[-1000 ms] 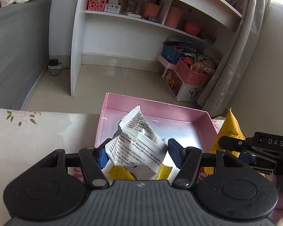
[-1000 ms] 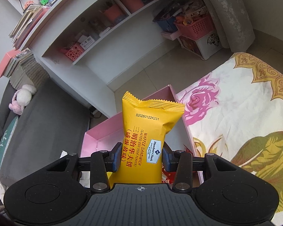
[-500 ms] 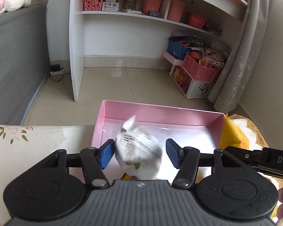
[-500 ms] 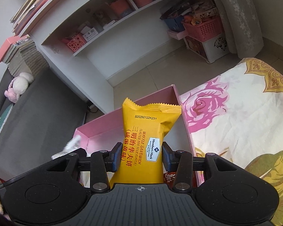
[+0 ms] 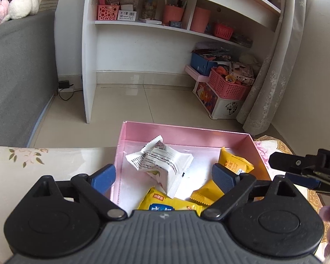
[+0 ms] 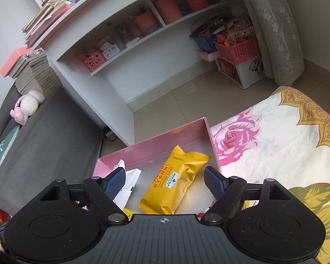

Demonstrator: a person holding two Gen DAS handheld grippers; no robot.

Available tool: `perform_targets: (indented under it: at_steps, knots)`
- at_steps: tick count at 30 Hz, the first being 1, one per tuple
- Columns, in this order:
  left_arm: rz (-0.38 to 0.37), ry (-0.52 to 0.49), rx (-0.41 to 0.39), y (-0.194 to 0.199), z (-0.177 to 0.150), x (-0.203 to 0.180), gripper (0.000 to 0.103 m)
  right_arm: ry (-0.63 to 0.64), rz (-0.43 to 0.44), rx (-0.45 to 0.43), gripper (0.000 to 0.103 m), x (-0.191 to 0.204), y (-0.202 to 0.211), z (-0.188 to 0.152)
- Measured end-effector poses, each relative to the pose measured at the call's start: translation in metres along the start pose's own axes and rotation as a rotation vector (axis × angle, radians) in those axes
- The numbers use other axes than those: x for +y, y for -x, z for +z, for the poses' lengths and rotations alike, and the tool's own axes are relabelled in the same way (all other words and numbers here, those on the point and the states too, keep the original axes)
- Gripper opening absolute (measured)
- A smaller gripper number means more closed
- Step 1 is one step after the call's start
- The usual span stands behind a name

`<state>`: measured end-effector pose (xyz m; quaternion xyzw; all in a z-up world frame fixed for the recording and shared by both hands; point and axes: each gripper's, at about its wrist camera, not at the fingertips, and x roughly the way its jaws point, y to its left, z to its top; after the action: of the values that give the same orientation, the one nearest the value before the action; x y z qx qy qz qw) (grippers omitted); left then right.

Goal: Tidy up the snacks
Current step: 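Carry both packets into the pink box and open both tools, then move both tools back over the remaining snack pile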

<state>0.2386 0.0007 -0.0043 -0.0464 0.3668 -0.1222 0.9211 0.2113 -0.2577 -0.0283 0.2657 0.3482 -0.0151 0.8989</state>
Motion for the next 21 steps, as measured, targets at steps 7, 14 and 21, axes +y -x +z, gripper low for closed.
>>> perform_targets:
  at_steps: [7,14,21]
  knots:
    - [0.013,-0.017,-0.001,0.028,-0.003,0.002,0.095,0.046,-0.021,0.012,0.086,0.013,0.03,-0.003]
    - [0.011,0.004,0.024,0.052,-0.017,0.007,0.102,0.108,-0.034,0.007,0.093,0.028,0.064,-0.01]
    - [-0.004,0.006,0.075,0.072,-0.035,0.011,0.103,0.18,-0.026,0.02,0.098,0.047,0.091,-0.027]
